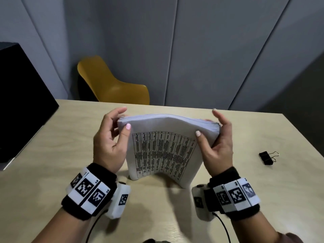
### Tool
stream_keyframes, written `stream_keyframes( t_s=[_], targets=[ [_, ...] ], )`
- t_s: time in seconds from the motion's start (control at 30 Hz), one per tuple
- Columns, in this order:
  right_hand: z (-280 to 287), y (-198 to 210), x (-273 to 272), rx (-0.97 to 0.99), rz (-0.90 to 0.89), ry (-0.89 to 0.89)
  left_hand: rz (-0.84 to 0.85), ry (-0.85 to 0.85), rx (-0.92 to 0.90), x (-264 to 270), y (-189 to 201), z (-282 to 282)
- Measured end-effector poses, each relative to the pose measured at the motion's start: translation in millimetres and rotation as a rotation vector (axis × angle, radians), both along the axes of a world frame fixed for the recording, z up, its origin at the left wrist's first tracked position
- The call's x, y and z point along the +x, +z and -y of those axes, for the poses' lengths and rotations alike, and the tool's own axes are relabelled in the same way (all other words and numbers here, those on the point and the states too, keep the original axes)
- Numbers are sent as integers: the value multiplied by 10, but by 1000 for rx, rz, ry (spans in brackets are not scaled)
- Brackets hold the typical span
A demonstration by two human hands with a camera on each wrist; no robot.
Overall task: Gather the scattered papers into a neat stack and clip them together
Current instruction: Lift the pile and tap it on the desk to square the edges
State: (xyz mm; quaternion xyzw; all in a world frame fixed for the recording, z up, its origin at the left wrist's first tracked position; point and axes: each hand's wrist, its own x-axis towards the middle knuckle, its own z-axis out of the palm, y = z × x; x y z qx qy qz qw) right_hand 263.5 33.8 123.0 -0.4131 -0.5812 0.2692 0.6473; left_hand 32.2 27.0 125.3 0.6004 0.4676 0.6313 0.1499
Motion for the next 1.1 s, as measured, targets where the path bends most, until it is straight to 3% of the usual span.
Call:
stream_keyframes(
  t_s=[0.13,0.33,0.47,0.57,0.8,0.93,1.0,1.1],
  targets=[
    [-82,265,58,96,120,39,-99,44,10,-166,123,-50],
    [-183,284,174,78,204,37,-346,89,101,-263,178,-111],
    [-194,288,181,168,467,-66,-515,100,100,-188,141,-148],
    [-174,324,161,176,670,-97,-552,89,57,-159,136,-187],
    [-142,256,72,158,719,-132,-536,154,68,-86,84,-166],
    [-129,234,52,181,660,-131,-526,122,73,-90,103,-155],
    [-126,211,67,155,515,-134,-456,93,64,-105,97,-149],
    [-212,143,113,-57,115,10,-93,-68,-137,-160,17,-205]
  ],
)
